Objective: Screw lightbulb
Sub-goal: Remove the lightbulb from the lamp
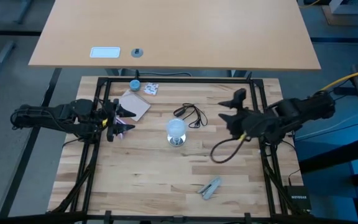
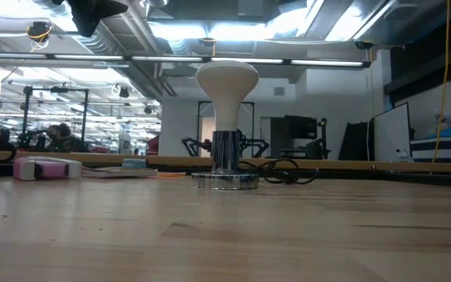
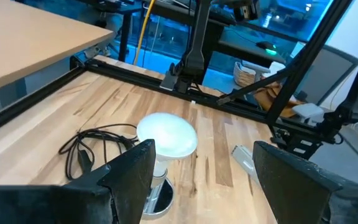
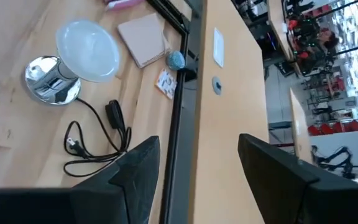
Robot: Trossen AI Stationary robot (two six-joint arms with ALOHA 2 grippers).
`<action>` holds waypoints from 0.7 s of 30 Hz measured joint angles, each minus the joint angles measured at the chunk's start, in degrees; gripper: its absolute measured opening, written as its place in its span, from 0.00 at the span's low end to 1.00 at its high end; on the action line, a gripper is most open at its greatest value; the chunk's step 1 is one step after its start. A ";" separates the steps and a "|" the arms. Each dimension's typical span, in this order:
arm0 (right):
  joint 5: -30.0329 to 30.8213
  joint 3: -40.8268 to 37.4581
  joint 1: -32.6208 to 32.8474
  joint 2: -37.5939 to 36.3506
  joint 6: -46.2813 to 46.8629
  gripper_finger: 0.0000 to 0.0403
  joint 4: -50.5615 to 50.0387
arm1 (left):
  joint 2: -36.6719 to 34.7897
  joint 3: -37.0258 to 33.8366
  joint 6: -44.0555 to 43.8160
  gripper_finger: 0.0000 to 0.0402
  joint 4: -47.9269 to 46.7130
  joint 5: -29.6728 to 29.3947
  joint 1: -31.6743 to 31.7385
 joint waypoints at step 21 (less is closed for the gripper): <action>4.88 -40.46 0.00 -13.79 10.98 0.56 36.46 | 6.07 -0.07 -3.90 0.65 -0.03 0.00 0.00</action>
